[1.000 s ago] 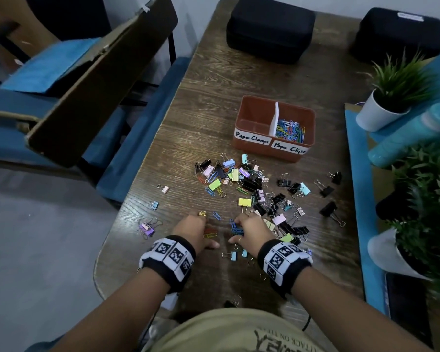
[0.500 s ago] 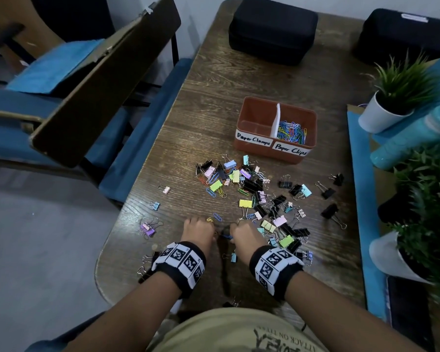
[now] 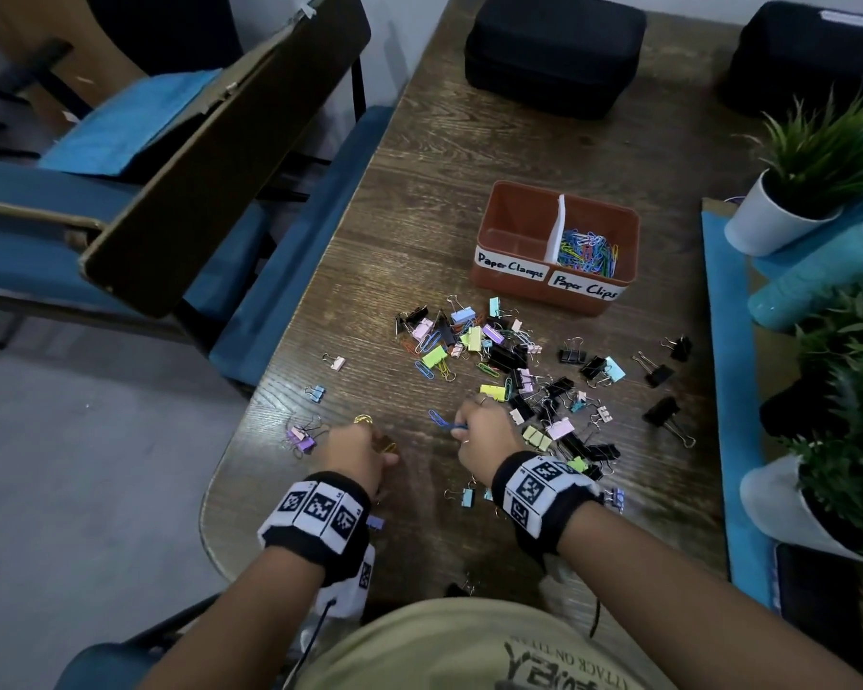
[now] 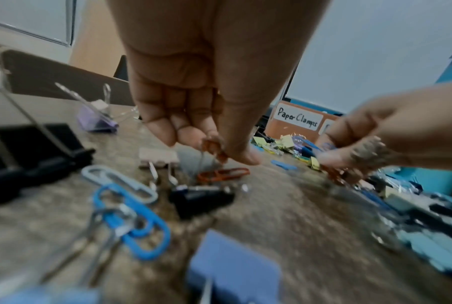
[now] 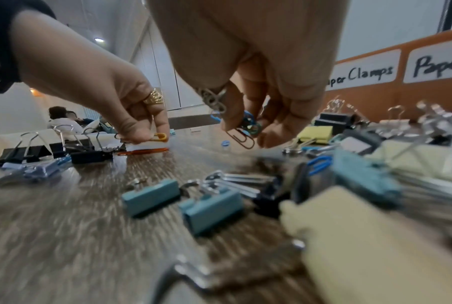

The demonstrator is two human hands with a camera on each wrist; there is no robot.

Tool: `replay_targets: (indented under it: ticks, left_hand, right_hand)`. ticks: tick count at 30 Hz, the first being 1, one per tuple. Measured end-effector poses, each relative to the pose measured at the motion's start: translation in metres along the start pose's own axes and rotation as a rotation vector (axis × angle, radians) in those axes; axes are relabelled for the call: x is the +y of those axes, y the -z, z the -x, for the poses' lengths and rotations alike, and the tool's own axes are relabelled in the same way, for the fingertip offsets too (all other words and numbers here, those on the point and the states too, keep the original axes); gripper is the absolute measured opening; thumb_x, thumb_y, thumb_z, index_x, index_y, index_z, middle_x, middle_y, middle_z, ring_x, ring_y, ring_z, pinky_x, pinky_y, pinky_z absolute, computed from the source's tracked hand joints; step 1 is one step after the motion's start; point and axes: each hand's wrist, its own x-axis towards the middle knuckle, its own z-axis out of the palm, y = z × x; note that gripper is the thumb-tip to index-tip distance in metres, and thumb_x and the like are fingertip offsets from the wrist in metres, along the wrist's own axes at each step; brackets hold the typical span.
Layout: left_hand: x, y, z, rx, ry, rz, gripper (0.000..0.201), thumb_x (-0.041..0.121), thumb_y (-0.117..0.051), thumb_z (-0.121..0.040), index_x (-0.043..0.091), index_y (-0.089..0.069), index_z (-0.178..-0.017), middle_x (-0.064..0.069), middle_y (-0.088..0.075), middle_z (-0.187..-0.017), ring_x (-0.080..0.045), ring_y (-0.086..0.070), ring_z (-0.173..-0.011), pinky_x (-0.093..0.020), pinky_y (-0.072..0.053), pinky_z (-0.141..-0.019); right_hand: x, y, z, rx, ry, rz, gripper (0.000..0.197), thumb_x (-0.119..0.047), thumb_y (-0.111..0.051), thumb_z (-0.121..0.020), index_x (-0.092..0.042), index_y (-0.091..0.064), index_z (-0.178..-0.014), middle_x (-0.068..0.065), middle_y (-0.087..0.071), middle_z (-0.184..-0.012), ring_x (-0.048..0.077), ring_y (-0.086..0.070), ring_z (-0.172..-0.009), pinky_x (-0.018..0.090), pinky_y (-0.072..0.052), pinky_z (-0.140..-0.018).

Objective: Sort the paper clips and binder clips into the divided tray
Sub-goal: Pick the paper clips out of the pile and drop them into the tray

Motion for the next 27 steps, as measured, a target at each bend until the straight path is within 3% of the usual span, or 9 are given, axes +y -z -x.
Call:
replay_targets:
  ticks: [2, 5, 9, 13, 18, 22, 25, 27]
  left_hand:
    - [0.002, -0.006, 0.001, -0.015, -0.043, -0.09, 0.018, 0.024, -0.067, -0.084, 0.016, -0.062, -0.099, 0.007, -0.062, -0.078, -0.008, -0.06, -0.075, -0.025, -0.05, -0.078]
    - [0.005, -0.011, 0.006, -0.046, -0.139, -0.241, 0.023, 0.025, -0.058, -0.09, 0.009, -0.06, -0.106, -0.005, -0.064, -0.106, -0.021, -0.062, -0.1, -0.031, -0.049, -0.086]
    - [0.006, -0.012, 0.002, -0.088, -0.157, -0.25, 0.024, 0.014, -0.054, -0.091, 0.004, -0.059, -0.112, -0.011, -0.054, -0.118, -0.023, -0.059, -0.107, -0.034, -0.049, -0.094]
    - [0.009, -0.012, 0.002, -0.068, -0.205, -0.284, 0.02, 0.012, -0.052, -0.091, 0.007, -0.059, -0.108, -0.008, -0.058, -0.113, -0.021, -0.06, -0.104, -0.035, -0.049, -0.093]
    - [0.006, -0.012, -0.018, -0.186, -0.132, -0.184, 0.016, 0.008, -0.052, -0.09, 0.008, -0.061, -0.102, -0.002, -0.07, -0.097, -0.016, -0.067, -0.092, -0.033, -0.052, -0.091]
    - [0.02, 0.002, -0.048, -0.167, -0.165, -0.022, 0.024, 0.005, -0.048, -0.091, 0.0, -0.059, -0.111, -0.013, -0.065, -0.111, -0.026, -0.063, -0.099, -0.037, -0.048, -0.093]
    - [0.041, 0.016, -0.058, -0.111, -0.235, 0.083, 0.037, 0.006, -0.042, -0.09, 0.01, -0.044, -0.126, -0.015, -0.061, -0.111, -0.028, -0.061, -0.096, -0.043, -0.046, -0.093]
    - [0.052, 0.02, -0.062, -0.109, -0.334, 0.0, 0.041, 0.003, -0.044, -0.09, 0.01, -0.043, -0.13, -0.015, -0.052, -0.125, -0.027, -0.058, -0.102, -0.041, -0.043, -0.097]
  right_hand:
    - [-0.009, -0.005, -0.007, 0.02, -0.037, -0.035, 0.017, 0.001, -0.051, -0.084, -0.002, -0.058, -0.099, 0.009, -0.047, -0.113, 0.019, -0.054, -0.095, 0.03, -0.05, -0.087]
    - [-0.022, -0.007, -0.015, 0.028, 0.022, -0.007, 0.027, -0.002, -0.053, -0.085, 0.002, -0.056, -0.111, 0.015, -0.046, -0.121, 0.026, -0.051, -0.111, 0.033, -0.045, -0.097]
    - [-0.032, -0.008, -0.015, -0.05, 0.135, 0.31, 0.04, -0.004, -0.049, -0.088, 0.0, -0.043, -0.128, 0.016, -0.048, -0.132, 0.029, -0.036, -0.128, 0.035, -0.03, -0.109]
    - [-0.031, -0.012, -0.014, -0.071, 0.204, 0.409, 0.039, 0.004, -0.043, -0.087, 0.002, -0.04, -0.126, 0.02, -0.052, -0.127, 0.034, -0.036, -0.127, 0.04, -0.034, -0.106]
    - [-0.024, -0.012, -0.006, -0.102, 0.178, 0.357, 0.033, 0.011, -0.043, -0.084, -0.001, -0.041, -0.114, 0.023, -0.054, -0.12, 0.038, -0.036, -0.127, 0.042, -0.037, -0.103]
    - [-0.008, -0.013, 0.004, -0.095, 0.145, 0.361, 0.036, 0.013, -0.047, -0.081, -0.006, -0.039, -0.111, 0.023, -0.054, -0.119, 0.039, -0.036, -0.126, 0.044, -0.037, -0.104]
    - [-0.001, -0.007, 0.008, -0.107, 0.164, 0.424, 0.034, 0.014, -0.045, -0.082, -0.004, -0.04, -0.11, 0.022, -0.056, -0.114, 0.036, -0.041, -0.117, 0.043, -0.035, -0.102]
    - [0.002, -0.004, 0.01, -0.109, 0.164, 0.427, 0.034, 0.013, -0.046, -0.082, -0.005, -0.04, -0.111, 0.02, -0.056, -0.112, 0.034, -0.044, -0.112, 0.042, -0.037, -0.098]
